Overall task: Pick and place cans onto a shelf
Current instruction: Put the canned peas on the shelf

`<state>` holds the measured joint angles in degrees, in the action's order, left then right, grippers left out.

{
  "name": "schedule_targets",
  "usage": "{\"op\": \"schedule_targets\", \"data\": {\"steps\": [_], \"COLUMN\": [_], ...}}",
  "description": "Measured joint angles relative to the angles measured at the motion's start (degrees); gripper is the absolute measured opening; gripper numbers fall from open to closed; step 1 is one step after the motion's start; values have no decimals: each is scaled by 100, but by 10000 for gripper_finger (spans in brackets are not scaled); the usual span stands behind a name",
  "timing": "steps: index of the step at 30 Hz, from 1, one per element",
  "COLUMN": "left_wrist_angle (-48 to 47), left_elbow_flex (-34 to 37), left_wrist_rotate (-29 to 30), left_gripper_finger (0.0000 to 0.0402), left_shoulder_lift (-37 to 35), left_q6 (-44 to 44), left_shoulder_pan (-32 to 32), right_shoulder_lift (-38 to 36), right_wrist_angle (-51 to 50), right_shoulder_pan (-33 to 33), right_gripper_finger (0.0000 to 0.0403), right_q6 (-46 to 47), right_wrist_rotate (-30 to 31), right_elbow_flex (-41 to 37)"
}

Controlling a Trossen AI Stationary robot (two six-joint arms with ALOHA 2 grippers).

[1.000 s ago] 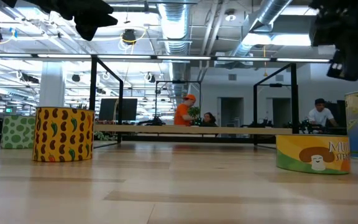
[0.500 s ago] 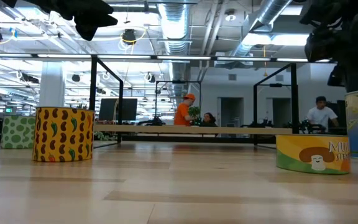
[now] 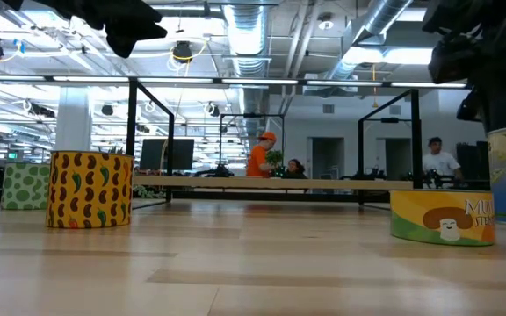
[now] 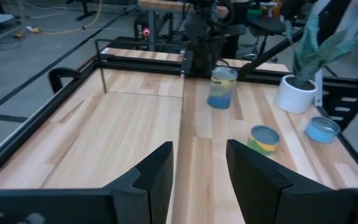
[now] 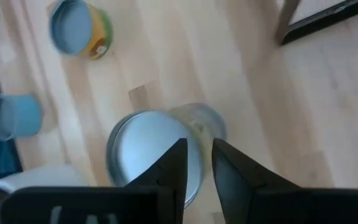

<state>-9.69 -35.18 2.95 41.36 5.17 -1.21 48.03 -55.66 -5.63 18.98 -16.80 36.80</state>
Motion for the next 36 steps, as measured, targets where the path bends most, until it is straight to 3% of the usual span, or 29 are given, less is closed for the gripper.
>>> {"op": "schedule_targets", "data": {"steps": [3, 15, 18, 22, 24, 36], "left_wrist_angle": [-3, 0, 1, 2, 2, -44], "left_elbow_flex": [0, 1, 1, 0, 0, 0], "left_wrist_rotate": [89, 95, 95, 95, 95, 95], "left_gripper_finger": [139, 139, 139, 139, 139, 139], "left_shoulder_lift": [0, 0, 0, 0, 0, 2], "left_q6": [0, 47, 48, 52, 52, 63], "left_shoulder_pan": [0, 0, 0, 0, 0, 1], "right_shoulder_lift": [9, 556, 687, 742, 735, 717], "right_wrist_angle": [-171, -531, -523, -477, -307, 1820], "right_shoulder_pan": [2, -2, -2, 2, 5, 229], "right_gripper_finger": [107, 105, 86, 27, 11, 4], "right_q6": [-2, -2, 4, 6, 18, 260], "right_wrist_rotate": [-284, -3, -80, -154, -214, -628], "right_elbow_flex": [-2, 12, 19, 17, 15, -11]}}
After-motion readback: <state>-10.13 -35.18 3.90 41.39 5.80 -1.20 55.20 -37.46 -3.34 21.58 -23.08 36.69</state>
